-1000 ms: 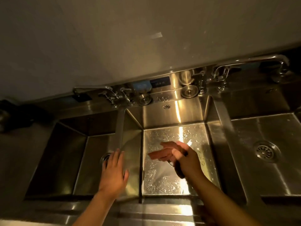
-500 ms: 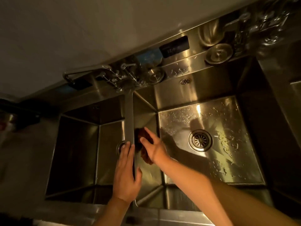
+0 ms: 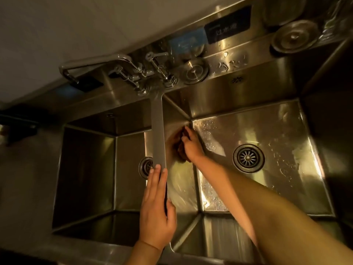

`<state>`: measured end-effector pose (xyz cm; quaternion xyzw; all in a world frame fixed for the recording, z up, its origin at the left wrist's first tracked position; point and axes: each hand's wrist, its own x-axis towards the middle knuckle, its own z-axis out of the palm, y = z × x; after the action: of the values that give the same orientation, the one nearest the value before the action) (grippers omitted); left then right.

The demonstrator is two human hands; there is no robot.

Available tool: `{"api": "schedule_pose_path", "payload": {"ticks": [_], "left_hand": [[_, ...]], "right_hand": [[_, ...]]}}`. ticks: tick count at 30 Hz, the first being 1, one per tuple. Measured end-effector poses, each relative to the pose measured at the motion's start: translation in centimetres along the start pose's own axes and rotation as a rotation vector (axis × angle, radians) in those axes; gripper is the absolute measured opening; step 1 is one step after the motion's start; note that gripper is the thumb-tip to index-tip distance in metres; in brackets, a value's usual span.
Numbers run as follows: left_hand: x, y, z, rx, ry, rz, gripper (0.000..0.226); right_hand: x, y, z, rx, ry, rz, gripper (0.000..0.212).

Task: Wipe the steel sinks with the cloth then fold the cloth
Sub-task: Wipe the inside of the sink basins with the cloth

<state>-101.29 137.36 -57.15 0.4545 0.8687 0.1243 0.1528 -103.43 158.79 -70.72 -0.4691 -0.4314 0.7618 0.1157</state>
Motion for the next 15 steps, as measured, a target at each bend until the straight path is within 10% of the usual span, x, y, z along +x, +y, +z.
{"api": "schedule_pose_path", "payload": {"ticks": [8,15], "left_hand": [[0.0,0.1,0.1,-0.003,0.008,0.002,0.075],[-0.1,0.4,-0.4,-0.017,0.019,0.037,0.072]], "right_hand": [[-9.7,10.6,-1.6,-0.199,-0.095,0.316,0.056],[-15.6,6.5,-2.0,-0.106,-0.245,0.541,0.029]]}}
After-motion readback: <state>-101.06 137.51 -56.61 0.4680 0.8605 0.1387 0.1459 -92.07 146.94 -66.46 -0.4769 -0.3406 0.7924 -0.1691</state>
